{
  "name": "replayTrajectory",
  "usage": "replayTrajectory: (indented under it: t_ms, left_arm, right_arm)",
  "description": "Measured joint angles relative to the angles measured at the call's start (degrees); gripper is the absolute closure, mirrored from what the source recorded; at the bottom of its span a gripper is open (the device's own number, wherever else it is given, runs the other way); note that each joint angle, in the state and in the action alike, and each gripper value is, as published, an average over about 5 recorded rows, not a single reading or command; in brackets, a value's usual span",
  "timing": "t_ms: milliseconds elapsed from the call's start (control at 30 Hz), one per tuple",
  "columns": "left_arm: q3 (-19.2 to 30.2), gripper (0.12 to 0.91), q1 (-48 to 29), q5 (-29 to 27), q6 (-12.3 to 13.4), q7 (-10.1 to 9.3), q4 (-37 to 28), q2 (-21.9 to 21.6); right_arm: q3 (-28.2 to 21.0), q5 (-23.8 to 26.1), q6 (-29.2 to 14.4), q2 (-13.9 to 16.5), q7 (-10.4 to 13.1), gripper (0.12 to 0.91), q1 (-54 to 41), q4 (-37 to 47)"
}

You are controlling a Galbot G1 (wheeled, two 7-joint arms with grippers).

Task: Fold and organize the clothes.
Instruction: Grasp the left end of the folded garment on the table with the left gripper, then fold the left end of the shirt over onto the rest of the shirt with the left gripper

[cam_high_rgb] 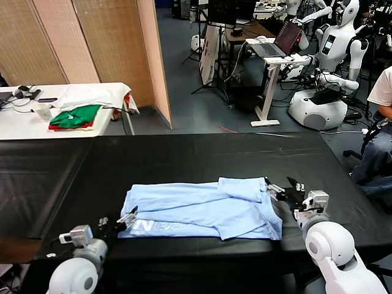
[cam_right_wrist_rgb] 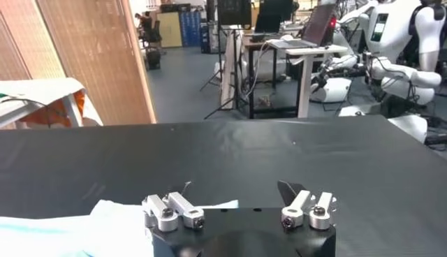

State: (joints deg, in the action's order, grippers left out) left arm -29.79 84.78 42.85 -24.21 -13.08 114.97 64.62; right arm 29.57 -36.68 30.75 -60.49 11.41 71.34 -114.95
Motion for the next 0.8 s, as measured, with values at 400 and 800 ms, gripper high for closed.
replayTrajectory:
  t_ms: [400,800]
  left_arm:
    - [0.8,0.852,-0.9,0.6,-0.4,0.15,-1.4,0.7]
    - [-2.4,0.855,1.4,-21.3,3.7,3.34,-1.5,-4.4]
  right_arm:
    - [-0.2,0.6,0.0,-0.9,-0.1,0.118,-0.2,-0.2]
    - [2.1,0.8,-0.1,-1.4,0.2,0.118,1.9,-1.5]
